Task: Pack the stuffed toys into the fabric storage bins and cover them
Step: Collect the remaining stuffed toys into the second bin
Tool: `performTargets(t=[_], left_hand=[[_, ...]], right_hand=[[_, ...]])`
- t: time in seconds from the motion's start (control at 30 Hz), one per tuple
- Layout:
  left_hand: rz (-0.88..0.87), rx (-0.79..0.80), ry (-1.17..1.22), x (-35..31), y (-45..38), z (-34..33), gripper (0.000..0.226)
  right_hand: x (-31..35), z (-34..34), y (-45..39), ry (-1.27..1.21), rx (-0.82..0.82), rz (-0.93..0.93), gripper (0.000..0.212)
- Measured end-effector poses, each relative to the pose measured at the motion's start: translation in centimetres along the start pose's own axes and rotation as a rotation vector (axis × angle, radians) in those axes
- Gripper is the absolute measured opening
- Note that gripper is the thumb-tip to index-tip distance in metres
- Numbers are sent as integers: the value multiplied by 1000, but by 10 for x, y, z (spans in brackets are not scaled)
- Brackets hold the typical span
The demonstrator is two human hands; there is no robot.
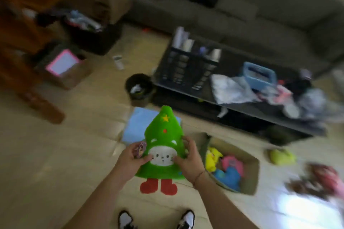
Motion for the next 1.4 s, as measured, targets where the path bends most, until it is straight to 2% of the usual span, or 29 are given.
performTargets(t=[0.1,0.17,0.27,0.4,0.53,0.6,0.73,0.8,0.87,1.0,1.07,1.2,1.3,1.4], left_hand=[[9,118,-119,0,-2,-108,49],[1,209,-209,4,-1,-177,45],[8,263,-337,15,-2,-265,42],[55,268,-426,32,-9,-353,42],[104,243,-491,51,-32,-409,62],[139,228,-519,54,-47,-430,65],[196,240,-512,59,-88,-470,43],[221,256,-557,67,-118,-489,49],[208,247,-590,71,-149,-509,60],[159,196,-718,110,-228,-537,110],[127,225,-791,130,-277,-555,109],[12,92,-903,172,-379,-584,99],[-68,4,-1127,228,-464,-594,96],[-130,0,-1376,283,-531,-596,99]], right_hand=[[-35,82,39,66,-125,-92,68],[-63,131,61,81,-196,-150,77],[-106,195,89,138,-270,-218,90],[-155,262,106,139,-273,-288,89],[-203,304,102,174,-196,-351,92],[-221,318,94,153,-187,-380,95],[-263,341,67,155,-134,-452,96],[-287,350,50,116,-55,-484,108],[-318,360,27,103,16,-456,131],[-407,362,-13,107,75,-483,122],[-463,357,-43,188,124,-511,121],[-569,337,-93,337,203,-493,112],[-663,311,-112,451,252,-442,106],[-745,287,-123,595,364,-407,103]])
Point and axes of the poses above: each hand's wrist, its own y-axis away from the middle knuckle, its own z-axis out of the back of the hand, x = y × z, the point moved 1 cm from there along -y, towards the middle knuckle, and after that the axes turned 15 degrees about z, right-handed, at the moved point
